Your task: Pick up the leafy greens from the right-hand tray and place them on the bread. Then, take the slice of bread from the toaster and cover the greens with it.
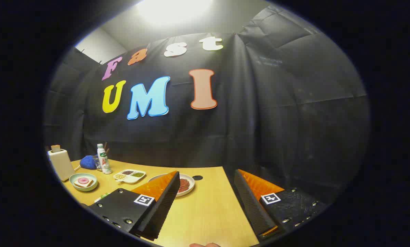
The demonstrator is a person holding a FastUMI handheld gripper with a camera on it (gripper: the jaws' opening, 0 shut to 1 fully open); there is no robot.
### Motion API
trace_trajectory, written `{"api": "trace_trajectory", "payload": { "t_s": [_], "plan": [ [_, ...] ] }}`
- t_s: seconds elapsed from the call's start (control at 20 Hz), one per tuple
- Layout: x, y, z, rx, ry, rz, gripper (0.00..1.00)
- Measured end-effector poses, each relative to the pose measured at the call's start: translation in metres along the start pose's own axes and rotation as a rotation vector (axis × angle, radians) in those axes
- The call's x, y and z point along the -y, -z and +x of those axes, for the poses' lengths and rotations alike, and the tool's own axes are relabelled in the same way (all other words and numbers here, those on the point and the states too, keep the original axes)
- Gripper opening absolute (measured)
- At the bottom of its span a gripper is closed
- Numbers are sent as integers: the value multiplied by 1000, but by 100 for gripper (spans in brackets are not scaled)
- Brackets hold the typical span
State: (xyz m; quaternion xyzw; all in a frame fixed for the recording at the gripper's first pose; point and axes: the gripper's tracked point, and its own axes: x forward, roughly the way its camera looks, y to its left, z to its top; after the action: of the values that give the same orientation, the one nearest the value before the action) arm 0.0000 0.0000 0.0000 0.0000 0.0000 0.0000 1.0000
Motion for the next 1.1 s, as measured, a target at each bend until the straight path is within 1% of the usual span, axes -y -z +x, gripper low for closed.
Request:
{"api": "trace_trajectory", "payload": {
  "t_s": [0.1,0.15,0.25,0.4,0.55,0.7,1.1],
  "plan": [
    [-55,-14,-31,26,-104,53,97],
    [-76,-20,-40,56,-132,44,97],
    [-97,-9,-41,36,-133,43,97],
    [-140,2,-43,8,-188,45,97],
    [-180,24,-49,-60,-270,29,98],
    [-193,47,-45,-110,-267,25,97],
    [-227,100,-36,-240,-309,7,98]
  ]
}}
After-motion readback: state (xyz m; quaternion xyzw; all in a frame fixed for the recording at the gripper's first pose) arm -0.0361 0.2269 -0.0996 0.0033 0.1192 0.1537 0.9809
